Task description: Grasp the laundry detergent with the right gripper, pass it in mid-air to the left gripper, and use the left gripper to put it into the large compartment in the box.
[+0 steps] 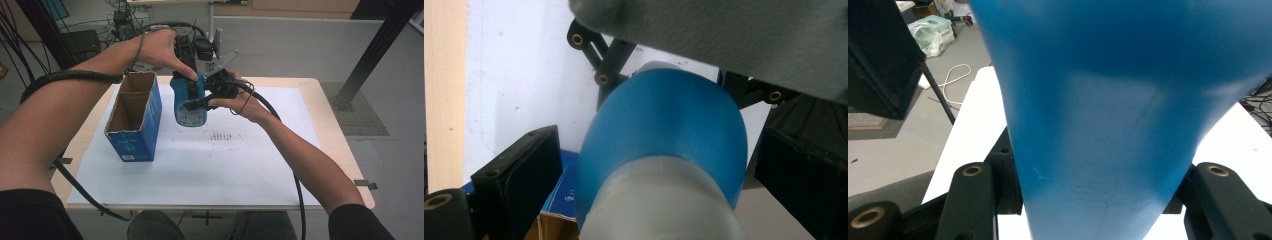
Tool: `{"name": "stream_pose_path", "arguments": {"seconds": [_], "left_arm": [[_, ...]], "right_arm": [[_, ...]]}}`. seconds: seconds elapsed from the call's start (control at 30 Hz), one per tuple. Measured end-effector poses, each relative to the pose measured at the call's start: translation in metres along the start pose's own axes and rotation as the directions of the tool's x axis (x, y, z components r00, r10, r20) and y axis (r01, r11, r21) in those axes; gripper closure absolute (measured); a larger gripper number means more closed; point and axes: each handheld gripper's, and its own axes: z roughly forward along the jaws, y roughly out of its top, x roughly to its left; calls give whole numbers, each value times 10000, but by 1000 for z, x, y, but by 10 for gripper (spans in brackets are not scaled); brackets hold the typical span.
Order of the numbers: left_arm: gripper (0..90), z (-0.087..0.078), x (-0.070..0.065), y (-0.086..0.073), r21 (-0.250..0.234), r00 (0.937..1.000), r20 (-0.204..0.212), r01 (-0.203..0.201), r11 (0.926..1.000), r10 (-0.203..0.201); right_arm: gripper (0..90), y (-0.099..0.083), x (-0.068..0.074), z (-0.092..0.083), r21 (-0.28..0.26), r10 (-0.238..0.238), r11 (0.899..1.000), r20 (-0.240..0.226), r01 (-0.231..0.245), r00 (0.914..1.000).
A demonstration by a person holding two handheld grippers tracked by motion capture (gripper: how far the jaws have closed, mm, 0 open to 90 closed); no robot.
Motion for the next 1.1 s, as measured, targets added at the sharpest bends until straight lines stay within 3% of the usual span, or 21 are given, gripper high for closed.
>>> {"name": "stream_pose_path", "arguments": {"seconds": [0.57,0.7,1.1], "left_arm": [[59,0,0,2,-60,10000,-69,-22,10000,22],[59,-2,0,1,-108,10000,-80,27,9999,-28],[63,-1,2,-1,-86,10000,-83,40,10000,-41]], "right_arm": [[450,0,1,-2,34,197,9998,23,-197,9998],[450,0,-1,-2,-104,-77,9999,38,77,10000],[450,0,-1,-1,-61,-14,10000,51,14,10000]]}}
